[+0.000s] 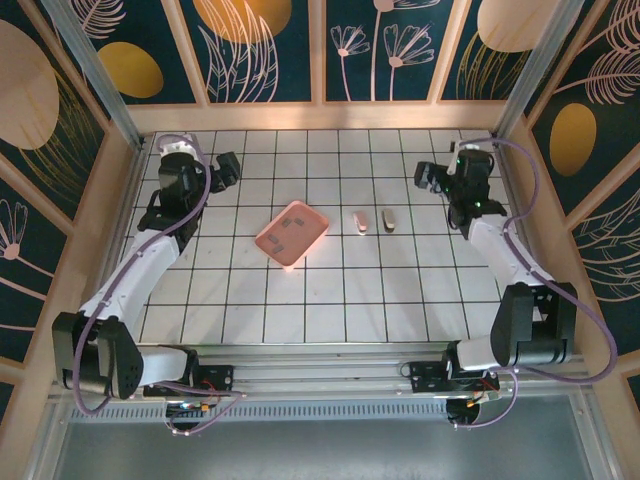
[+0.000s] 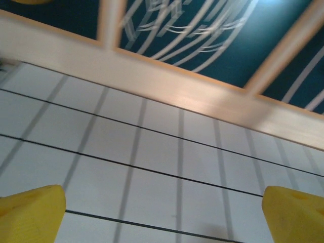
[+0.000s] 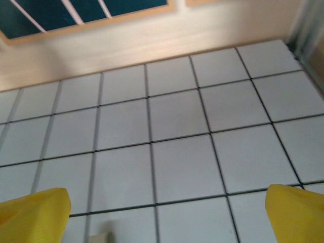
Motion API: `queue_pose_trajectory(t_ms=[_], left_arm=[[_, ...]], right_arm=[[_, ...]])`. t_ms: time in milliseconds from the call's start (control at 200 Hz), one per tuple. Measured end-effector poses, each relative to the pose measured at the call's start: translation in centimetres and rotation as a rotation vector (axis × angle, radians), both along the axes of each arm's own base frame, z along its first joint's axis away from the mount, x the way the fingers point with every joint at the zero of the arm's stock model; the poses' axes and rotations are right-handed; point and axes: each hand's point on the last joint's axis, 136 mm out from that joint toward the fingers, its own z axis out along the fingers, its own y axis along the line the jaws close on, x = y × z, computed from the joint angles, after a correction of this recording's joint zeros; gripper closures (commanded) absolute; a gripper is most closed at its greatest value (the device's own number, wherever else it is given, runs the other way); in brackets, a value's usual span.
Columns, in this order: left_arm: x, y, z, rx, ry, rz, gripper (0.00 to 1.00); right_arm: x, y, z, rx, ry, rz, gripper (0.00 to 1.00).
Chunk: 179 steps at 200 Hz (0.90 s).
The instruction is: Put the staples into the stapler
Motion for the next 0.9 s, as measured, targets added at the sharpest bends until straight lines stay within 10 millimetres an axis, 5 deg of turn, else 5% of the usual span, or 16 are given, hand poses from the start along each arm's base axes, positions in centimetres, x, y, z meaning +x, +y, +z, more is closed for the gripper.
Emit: queue_pose_trajectory(t_ms=[160, 375, 611, 896], left_arm=[[-0.8, 4.0, -3.6, 0.124, 0.022, 0.142, 0.01], [-3.9, 6.8, -7.6, 0.229, -0.013, 0.241, 0.01], [-7.0, 8.8, -10.6, 0.302, -0.084, 0.298, 0.01], [-8.3, 8.5, -15.0, 0.343, -0.126, 0.259, 0.01]], right_arm=[[-1.2, -2.7, -3.8, -0.027, -0.017, -0.061, 0.01], [-2.4, -6.0, -5.6, 0.011, -0.092, -0.141, 0.01], [-5.4, -4.5, -8.9, 0.055, -0.156, -0.058, 0.01], [-5.7, -3.8, -7.9, 0.064, -0.279, -0.006, 0.01]])
